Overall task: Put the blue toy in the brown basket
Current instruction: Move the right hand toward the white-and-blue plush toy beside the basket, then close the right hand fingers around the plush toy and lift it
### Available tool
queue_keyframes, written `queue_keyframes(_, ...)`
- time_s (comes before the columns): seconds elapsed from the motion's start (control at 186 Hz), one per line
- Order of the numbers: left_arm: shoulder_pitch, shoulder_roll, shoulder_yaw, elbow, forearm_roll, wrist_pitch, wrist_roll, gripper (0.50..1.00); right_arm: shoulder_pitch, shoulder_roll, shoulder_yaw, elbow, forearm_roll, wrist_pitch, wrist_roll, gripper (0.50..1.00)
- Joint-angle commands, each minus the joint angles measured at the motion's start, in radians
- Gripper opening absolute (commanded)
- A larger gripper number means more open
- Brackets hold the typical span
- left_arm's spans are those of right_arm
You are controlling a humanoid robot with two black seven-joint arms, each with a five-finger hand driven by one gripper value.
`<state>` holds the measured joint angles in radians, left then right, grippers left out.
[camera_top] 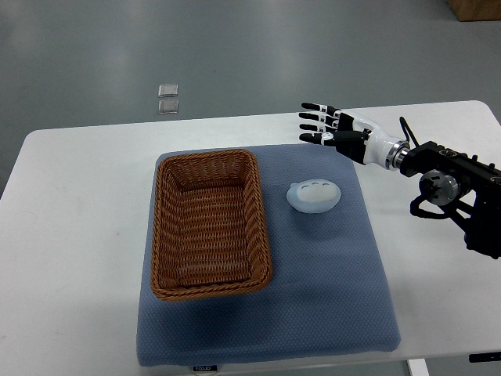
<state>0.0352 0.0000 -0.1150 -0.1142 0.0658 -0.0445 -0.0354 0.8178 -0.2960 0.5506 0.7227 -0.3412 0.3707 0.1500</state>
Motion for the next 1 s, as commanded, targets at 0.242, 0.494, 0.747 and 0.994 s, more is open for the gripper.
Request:
queue_keyframes(0.242, 0.0, 0.0, 0.0, -0.001, 0.0, 0.0, 0.002, 1.0, 0.021, -0.025, -0.001, 0.003, -0.366, 0.091, 0.114, 0.911)
queue_keyframes(0.494, 0.0, 0.0, 0.0, 0.001, 0.0, 0.0, 0.0, 1.0, 0.04, -0.045, -0.003, 0.015, -0.735, 0.108, 0.197, 0.909)
queue_keyframes(0.747, -0.001, 0.0, 0.0, 0.001, 0.0, 0.0, 0.0, 1.0, 0.069, -0.1, -0.054, 0.076, -0.95, 0.105, 0.227, 0.909)
queue_keyframes(0.994, 0.0, 0.0, 0.0, 0.001, 0.0, 0.0, 0.0, 1.0, 0.09, -0.127, -0.139, 0.106, -0.978, 0.105, 0.238, 0.909)
